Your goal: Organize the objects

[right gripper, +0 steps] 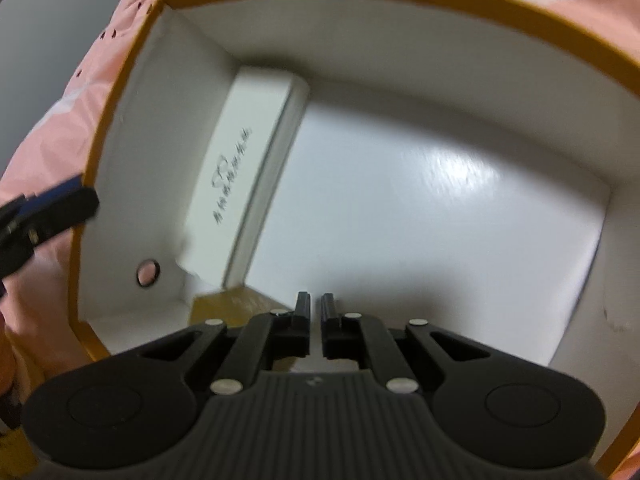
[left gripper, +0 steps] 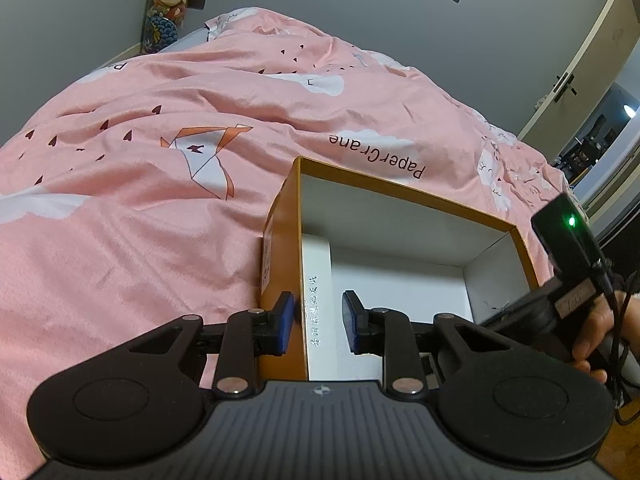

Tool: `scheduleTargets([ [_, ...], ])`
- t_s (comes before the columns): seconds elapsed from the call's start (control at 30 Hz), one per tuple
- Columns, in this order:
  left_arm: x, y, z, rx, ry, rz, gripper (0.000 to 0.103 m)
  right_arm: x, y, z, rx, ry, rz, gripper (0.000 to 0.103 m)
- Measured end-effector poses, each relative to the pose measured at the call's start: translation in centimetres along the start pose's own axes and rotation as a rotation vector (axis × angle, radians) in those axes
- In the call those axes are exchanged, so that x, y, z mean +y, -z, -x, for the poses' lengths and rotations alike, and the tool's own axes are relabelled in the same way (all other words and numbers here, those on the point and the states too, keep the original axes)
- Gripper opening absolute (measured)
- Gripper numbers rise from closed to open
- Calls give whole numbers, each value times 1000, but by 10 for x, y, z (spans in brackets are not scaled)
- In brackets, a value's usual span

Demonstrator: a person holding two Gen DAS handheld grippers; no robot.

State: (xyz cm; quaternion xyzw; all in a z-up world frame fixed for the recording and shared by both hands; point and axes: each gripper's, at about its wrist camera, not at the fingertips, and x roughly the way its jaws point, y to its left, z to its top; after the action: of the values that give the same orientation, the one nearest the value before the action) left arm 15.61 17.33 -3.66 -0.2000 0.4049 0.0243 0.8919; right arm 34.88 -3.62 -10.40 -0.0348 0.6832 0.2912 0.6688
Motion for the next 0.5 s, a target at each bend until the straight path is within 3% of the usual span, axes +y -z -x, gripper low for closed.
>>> scheduleTargets([
  [0.07, -1, 0, 0, 0, -3, 0, 30, 3, 3, -5, 18, -34, 3, 4],
  [0.37, 2, 0, 1, -4, 7, 9, 29, 20, -6, -19, 15, 25, 79, 2],
  [0.43, 5, -1, 2, -18, 11, 24, 27, 28, -10, -16, -11, 53, 113, 4],
  [0.5, 8, -2, 3, -21, 7, 32, 27, 35, -16, -9, -50, 10, 117, 11],
])
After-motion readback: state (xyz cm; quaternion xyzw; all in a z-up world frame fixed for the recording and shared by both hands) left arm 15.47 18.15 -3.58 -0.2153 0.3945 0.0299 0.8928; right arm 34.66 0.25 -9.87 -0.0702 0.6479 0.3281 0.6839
